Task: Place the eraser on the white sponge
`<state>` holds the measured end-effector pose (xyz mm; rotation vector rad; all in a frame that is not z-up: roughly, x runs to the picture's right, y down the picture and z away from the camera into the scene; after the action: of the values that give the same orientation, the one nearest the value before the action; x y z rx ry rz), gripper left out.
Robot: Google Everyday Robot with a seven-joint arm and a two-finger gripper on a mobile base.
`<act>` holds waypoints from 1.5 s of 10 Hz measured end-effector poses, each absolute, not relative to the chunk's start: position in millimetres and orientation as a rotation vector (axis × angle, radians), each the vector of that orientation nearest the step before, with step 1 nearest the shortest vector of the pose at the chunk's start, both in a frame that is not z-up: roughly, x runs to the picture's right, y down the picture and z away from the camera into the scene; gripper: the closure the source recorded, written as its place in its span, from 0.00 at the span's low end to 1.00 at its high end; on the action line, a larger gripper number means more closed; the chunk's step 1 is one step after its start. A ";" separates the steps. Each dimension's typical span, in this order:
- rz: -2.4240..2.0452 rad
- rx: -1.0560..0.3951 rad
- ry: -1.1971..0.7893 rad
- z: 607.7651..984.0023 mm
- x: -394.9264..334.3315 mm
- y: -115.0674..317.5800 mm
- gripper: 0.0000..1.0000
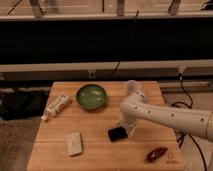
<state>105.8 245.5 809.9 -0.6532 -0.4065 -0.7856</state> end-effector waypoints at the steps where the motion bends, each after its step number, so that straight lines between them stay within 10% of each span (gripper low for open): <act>1: -0.788 -0.658 -0.414 809.3 104.6 246.6 0.76; 4: -0.811 -0.662 -0.446 803.7 97.1 245.2 1.00; 15: -1.276 -0.574 -0.685 748.7 -28.1 216.2 1.00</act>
<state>-28.1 216.2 748.7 -0.5742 -0.6855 -1.2763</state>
